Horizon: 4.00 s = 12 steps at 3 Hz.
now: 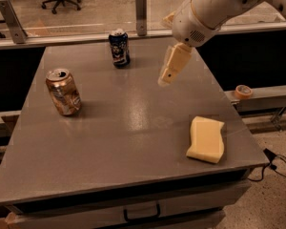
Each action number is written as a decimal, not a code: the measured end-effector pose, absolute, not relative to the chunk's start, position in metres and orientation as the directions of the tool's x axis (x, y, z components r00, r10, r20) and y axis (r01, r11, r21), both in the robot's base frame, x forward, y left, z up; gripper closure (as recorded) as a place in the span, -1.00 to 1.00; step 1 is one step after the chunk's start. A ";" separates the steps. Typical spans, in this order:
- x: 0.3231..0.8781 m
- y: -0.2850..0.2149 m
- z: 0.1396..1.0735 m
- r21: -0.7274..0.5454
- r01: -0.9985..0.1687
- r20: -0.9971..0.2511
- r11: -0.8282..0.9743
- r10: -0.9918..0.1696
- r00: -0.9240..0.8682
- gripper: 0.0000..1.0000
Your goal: Pick pepsi can
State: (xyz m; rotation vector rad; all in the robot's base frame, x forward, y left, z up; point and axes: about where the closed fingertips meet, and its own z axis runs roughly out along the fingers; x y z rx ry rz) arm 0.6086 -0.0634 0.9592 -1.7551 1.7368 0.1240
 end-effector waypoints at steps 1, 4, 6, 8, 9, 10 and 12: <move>0.614 -0.059 0.954 -0.372 -0.918 -0.547 0.135 -0.831 0.099 -1.00; 0.722 0.002 0.914 -0.266 -0.911 -0.832 0.314 -0.552 0.053 -1.00; 0.778 0.039 0.899 -0.153 -0.902 -0.913 0.403 -0.408 -0.027 -1.00; 0.792 0.065 0.897 -0.064 -0.895 -0.940 0.442 -0.329 -0.095 -0.24; 0.776 0.062 0.905 -0.050 -0.897 -0.947 0.439 -0.307 -0.098 0.40; 0.734 0.082 0.928 -0.062 -0.941 -0.959 0.333 -0.281 -0.036 0.86; 0.670 0.102 0.952 -0.046 -0.990 -0.974 0.133 -0.227 0.015 1.00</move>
Offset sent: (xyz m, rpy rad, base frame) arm 0.0784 0.0523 -0.0351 0.4130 -0.0189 -0.0331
